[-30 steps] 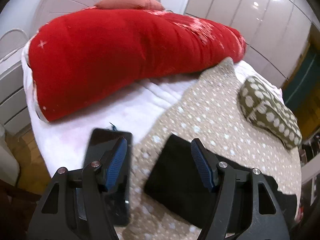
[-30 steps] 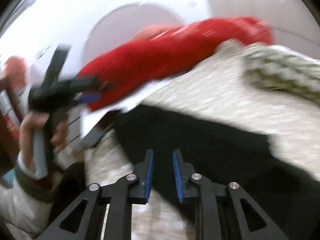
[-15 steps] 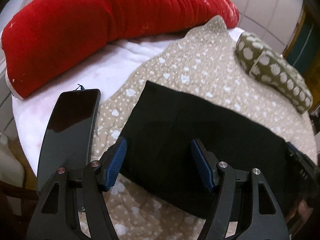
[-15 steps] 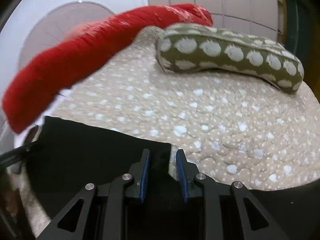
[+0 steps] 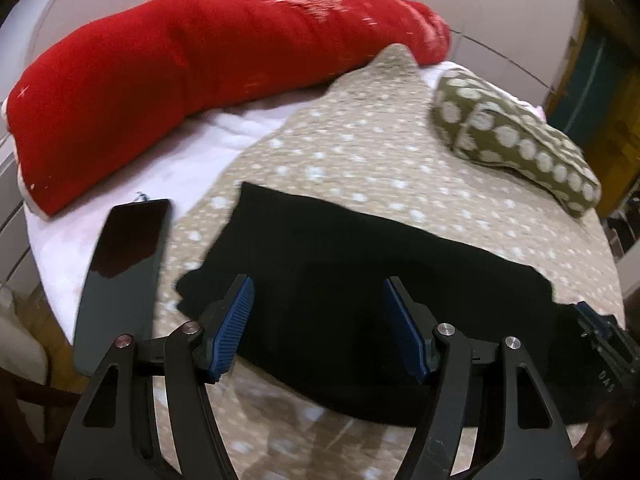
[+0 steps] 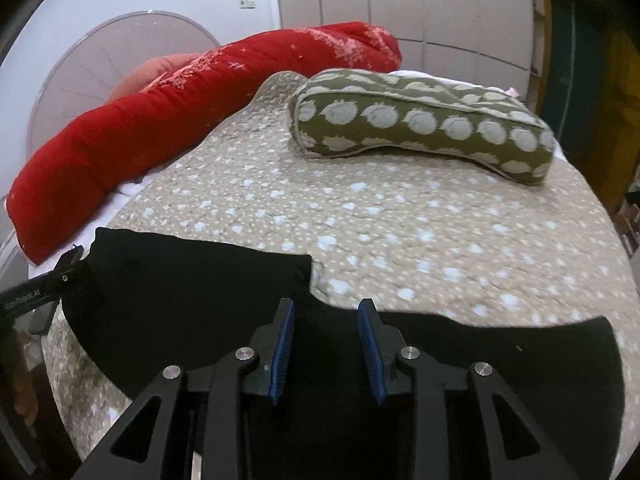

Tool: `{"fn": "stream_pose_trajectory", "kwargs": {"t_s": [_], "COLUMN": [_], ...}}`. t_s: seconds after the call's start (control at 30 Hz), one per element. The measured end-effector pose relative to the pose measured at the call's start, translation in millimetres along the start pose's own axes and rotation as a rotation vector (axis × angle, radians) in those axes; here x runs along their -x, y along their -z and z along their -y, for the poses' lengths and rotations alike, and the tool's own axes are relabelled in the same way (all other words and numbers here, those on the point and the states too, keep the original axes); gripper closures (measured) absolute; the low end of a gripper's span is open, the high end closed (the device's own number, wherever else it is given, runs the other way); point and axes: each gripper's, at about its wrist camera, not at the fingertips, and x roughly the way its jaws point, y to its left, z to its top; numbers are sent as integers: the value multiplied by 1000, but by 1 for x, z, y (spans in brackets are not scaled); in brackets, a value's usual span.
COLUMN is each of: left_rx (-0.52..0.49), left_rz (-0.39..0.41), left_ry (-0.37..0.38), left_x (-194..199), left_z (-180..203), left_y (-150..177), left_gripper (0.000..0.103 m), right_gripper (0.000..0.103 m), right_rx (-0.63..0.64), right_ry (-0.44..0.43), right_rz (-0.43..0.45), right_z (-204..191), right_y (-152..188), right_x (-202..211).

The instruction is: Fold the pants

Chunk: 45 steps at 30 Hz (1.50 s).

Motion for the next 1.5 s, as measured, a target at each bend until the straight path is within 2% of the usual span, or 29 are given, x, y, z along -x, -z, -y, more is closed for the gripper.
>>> {"fn": "stream_pose_trajectory", "kwargs": {"t_s": [0.4,0.73,0.93,1.03,1.17,1.3,1.37,1.4,1.43,1.47,1.5], "left_rx": [-147,-223,-241,-230,-220,-228,-223,-219,-216,-211,-209], "left_rz": [-41,-73,-89,-90,-103,-102,-104,-106,-108,-108,-105], "left_ry": [145,180,205,201,195,196,193,189,189,188,187], "left_x": [6,-1,-3,-7,-13,-11,-11,-10,-9,-8,-7], "left_z": [85,129,137,136,137,136,134,132,130,128,126], "left_y": [31,47,53,52,52,53,52,51,50,49,48], "left_gripper": [36,36,36,36,36,36,36,36,36,36,36], "right_gripper": [72,72,71,66,66,62,62,67,86,95,97], "right_rx": [-64,-138,-248,-328,-432,-560,-640,-671,-695,-702,-699], "right_ry": [92,123,92,87,92,-3,-51,-73,-81,-73,-76], "right_rz": [-10,-13,4,-1,3,28,83,104,117,122,133], "right_z": [40,75,111,139,170,191,200,205,208,209,208], "right_y": [35,54,83,106,116,111,108,106,104,103,102], "right_x": [33,47,76,92,95,76,69,65,62,63,66]}}
